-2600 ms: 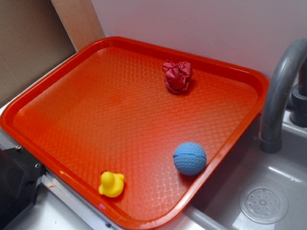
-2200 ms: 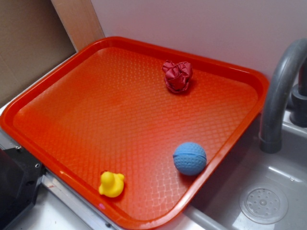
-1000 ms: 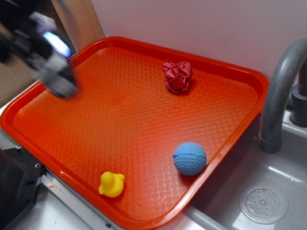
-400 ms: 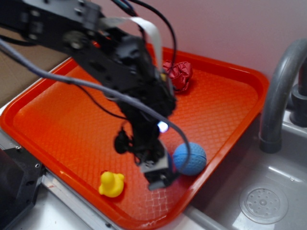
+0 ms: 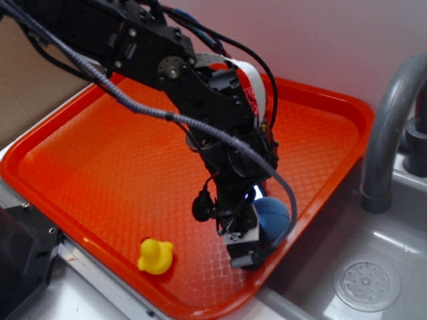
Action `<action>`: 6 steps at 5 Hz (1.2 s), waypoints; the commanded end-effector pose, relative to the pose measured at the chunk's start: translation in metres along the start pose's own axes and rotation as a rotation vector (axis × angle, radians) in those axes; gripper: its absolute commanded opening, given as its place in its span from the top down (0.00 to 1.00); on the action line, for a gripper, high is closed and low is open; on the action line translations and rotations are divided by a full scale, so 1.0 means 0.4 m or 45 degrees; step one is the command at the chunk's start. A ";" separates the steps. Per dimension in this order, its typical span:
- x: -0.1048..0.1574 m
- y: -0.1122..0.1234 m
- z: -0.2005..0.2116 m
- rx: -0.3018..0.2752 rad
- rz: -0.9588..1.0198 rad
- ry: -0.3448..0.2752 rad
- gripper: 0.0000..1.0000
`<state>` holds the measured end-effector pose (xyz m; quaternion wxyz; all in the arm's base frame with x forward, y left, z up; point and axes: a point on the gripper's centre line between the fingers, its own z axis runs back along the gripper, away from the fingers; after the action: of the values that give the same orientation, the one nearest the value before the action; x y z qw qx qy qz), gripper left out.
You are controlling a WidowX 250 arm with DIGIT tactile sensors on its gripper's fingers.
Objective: Grab the blue ball.
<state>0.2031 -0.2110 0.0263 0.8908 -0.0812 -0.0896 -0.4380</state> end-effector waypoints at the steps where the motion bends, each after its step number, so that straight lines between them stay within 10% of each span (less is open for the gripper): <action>1: 0.001 -0.003 0.050 -0.045 0.111 -0.082 1.00; 3: -0.096 0.167 0.309 0.193 0.579 -0.132 1.00; 4: -0.166 0.245 0.375 0.341 0.871 -0.072 1.00; 6: -0.317 0.301 0.499 0.405 1.327 0.156 1.00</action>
<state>0.2168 0.0171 0.1604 0.9965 0.0446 -0.0206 0.0681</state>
